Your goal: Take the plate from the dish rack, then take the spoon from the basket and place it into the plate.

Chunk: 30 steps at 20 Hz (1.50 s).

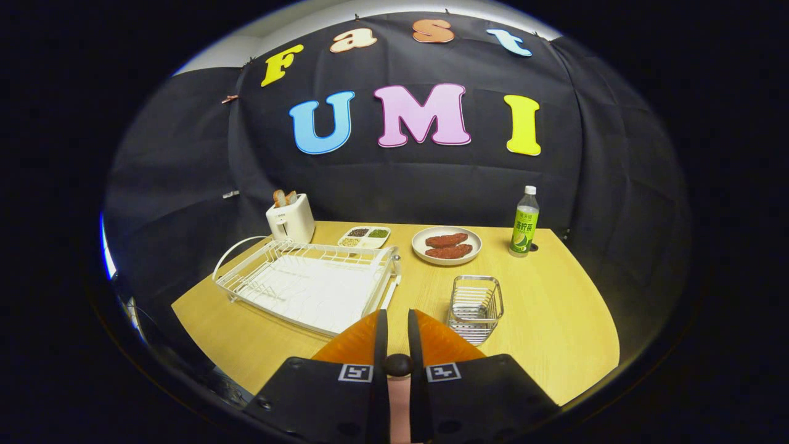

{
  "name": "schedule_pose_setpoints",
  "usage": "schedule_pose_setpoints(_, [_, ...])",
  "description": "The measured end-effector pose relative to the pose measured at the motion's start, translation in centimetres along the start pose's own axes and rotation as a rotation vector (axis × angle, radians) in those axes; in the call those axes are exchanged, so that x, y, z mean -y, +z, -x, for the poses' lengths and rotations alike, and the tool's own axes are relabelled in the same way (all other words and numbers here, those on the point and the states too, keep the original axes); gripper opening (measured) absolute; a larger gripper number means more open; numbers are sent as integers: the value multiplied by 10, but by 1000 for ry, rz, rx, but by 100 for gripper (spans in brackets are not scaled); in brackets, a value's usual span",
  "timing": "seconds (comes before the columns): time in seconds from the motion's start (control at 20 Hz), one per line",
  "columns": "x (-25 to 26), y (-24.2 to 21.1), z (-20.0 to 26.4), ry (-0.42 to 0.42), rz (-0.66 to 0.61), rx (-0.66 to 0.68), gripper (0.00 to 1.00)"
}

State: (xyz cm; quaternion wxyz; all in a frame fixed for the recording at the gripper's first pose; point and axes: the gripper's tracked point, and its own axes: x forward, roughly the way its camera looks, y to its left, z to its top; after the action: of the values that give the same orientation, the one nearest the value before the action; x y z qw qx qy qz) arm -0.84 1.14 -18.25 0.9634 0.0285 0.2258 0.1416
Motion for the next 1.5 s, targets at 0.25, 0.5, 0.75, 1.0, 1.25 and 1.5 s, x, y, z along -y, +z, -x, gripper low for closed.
schedule_pose_setpoints(0.25, [-5, -27, -23, -31, -14, 10, 16])
schedule_pose_setpoints(0.5, [-2, -45, -11, -46, -72, 8, 17])
schedule_pose_setpoints(0.75, [3, -82, 9, -45, -86, -88, 19])
schedule_pose_setpoints(1.0, [7, -95, 11, -32, -84, -145, 19])
schedule_pose_setpoints(1.25, [10, -82, 16, -11, -102, -142, 37])
schedule_pose_setpoints(1.5, [14, -56, 27, 83, -23, -131, 99])
